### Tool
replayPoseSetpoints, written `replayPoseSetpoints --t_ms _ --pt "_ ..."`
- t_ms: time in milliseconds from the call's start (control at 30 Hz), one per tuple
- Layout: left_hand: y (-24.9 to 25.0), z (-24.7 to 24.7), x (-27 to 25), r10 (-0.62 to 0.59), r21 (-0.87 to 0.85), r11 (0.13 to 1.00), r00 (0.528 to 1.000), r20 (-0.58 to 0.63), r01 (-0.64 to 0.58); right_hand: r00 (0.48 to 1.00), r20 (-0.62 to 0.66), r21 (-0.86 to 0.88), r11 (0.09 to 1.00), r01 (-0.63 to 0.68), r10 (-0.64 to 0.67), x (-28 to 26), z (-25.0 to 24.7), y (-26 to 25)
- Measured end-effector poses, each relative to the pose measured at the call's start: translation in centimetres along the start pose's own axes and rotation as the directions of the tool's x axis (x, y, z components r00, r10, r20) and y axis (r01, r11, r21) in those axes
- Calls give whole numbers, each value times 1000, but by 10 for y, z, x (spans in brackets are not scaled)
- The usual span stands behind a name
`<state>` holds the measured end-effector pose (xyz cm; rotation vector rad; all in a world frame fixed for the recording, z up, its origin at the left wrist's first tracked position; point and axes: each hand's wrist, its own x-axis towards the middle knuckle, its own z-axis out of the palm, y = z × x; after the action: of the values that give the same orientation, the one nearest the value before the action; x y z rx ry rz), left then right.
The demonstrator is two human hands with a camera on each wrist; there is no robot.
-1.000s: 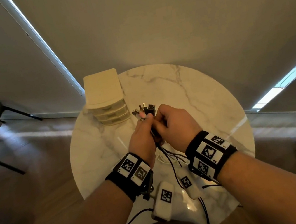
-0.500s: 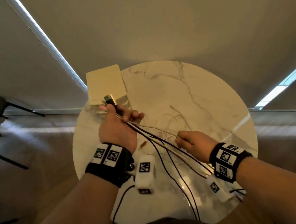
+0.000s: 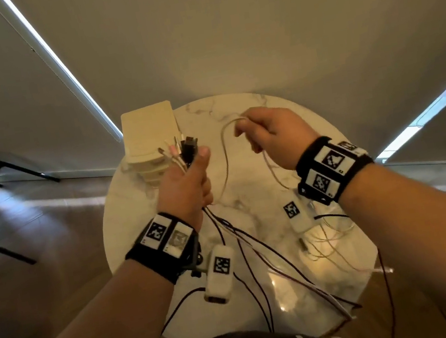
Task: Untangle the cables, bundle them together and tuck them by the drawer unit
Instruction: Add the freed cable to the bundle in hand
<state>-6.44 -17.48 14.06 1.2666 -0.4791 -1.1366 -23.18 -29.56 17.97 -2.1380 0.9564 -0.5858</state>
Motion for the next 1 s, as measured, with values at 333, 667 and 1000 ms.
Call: replayPoseSetpoints --t_ms 333,667,1000 --pt "-2 8 0 95 41 994 975 200 -105 961 258 -45 992 116 -101 -11 22 -17" --pt "33 -14 20 69 -326 939 988 -136 -111 955 103 -8 961 -277 277 -35 41 69" --pt "-6 14 1 134 266 953 990 46 -142 991 134 -71 997 26 -17 -24 35 -7"
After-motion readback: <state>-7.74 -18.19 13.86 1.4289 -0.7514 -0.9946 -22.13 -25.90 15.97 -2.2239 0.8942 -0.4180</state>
